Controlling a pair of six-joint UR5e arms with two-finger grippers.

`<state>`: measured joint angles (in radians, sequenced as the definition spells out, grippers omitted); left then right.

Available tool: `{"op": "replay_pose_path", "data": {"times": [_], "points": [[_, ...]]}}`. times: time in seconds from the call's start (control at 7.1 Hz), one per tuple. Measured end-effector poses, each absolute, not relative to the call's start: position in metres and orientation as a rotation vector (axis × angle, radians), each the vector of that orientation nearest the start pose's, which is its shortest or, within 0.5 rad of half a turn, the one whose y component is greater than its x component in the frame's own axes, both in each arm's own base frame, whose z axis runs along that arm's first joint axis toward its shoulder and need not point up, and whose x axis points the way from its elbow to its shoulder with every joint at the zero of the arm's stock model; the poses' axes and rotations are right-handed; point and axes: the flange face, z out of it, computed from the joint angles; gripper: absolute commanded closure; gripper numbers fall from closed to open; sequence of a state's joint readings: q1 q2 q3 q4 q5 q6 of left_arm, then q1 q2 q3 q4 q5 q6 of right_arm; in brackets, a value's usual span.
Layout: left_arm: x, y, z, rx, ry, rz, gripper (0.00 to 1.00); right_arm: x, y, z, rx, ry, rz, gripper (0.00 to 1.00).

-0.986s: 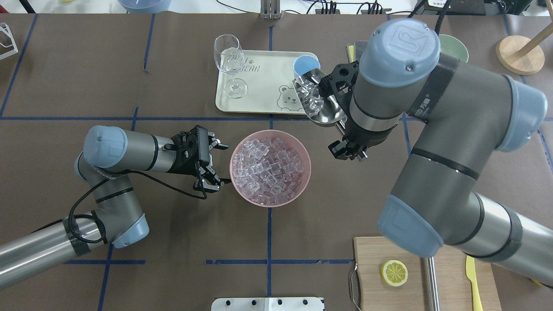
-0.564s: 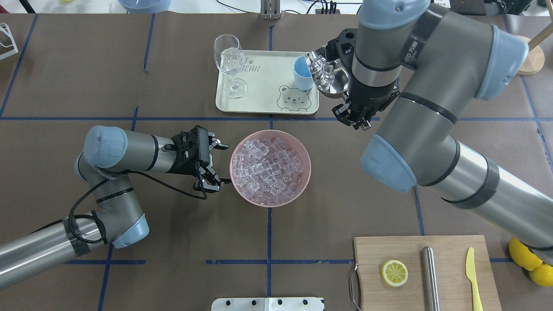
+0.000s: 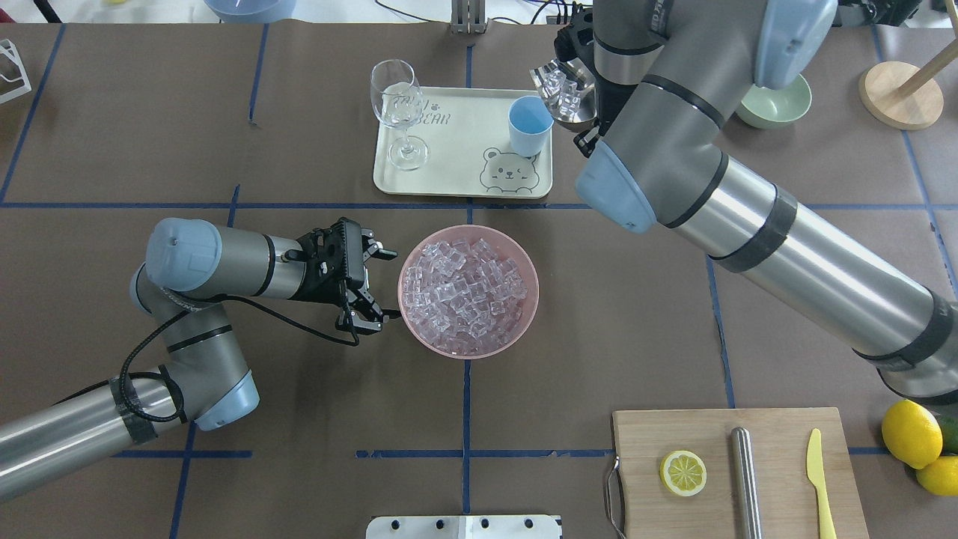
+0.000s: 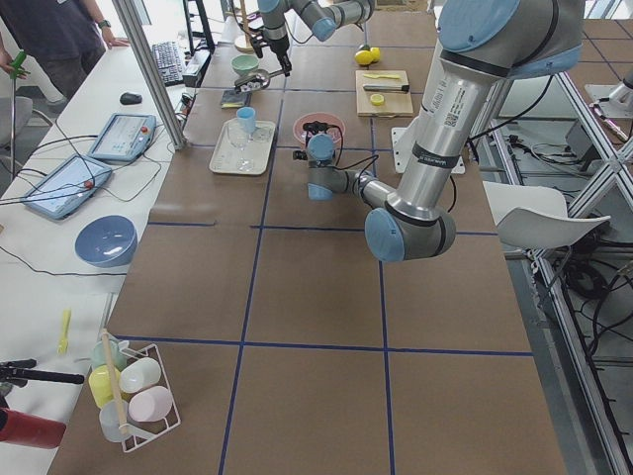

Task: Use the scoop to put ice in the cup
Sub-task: 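Lift the ice-filled scoop toward the light-blue cup with the right gripper, then tilt the scoop over the light-blue cup to pour ice in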

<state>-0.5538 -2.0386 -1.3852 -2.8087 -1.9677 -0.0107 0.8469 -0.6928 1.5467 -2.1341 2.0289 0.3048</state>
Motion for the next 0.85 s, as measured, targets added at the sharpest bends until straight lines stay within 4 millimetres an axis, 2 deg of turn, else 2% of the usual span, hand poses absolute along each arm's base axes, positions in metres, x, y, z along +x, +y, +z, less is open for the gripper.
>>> {"op": "replay_pose_path", "data": {"times": [0.14,0.42,0.85], "points": [[0.516,-0.430,0.338,1.223,1.077,1.089,0.00,-0.402,-0.594,0.194,0.006,-0.502,-0.518,1.00],[0.517,-0.430,0.337,1.223,1.078,1.090,0.00,-0.393,-0.591,0.181,-0.043,-0.424,-0.615,1.00],[0.517,-0.430,0.337,1.224,1.078,1.090,0.00,-0.387,-0.587,0.173,-0.097,-0.359,-0.696,1.00]]}}
